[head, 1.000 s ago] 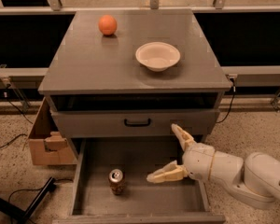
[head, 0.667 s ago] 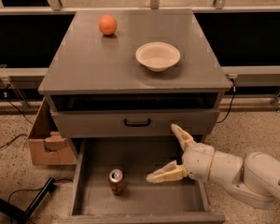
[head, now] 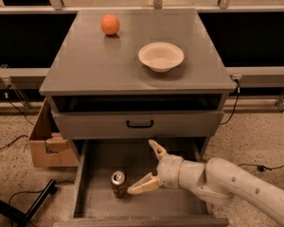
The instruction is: Pick orange can from middle drawer and place on counter
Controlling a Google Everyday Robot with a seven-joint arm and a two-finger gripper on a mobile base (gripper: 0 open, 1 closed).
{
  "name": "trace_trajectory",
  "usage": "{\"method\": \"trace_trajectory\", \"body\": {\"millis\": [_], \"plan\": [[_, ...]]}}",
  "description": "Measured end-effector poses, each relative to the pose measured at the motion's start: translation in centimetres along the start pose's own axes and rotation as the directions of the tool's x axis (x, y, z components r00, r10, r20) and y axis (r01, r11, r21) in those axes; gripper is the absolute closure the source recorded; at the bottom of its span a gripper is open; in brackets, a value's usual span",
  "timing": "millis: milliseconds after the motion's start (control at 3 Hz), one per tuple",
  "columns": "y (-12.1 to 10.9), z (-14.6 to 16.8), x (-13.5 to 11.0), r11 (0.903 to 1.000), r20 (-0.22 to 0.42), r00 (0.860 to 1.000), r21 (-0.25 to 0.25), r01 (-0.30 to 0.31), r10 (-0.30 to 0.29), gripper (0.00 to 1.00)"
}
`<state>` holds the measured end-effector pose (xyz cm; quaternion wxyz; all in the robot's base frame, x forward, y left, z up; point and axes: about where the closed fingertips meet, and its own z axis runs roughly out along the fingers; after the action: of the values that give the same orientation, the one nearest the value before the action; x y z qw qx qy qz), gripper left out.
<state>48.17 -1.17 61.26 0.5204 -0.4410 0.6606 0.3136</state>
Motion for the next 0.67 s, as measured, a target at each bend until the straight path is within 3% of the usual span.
{"method": "trace_trajectory", "body": {"millis": [333, 667], "plan": [[0.4, 6.7, 6.0, 0.9987, 0.019, 1.0, -0.051, -0.002, 0.003, 0.0], [1.0, 9.9, 8.7, 0.9971, 0.042, 0.999, -0.076, -0.004, 0.007, 0.0]]}}
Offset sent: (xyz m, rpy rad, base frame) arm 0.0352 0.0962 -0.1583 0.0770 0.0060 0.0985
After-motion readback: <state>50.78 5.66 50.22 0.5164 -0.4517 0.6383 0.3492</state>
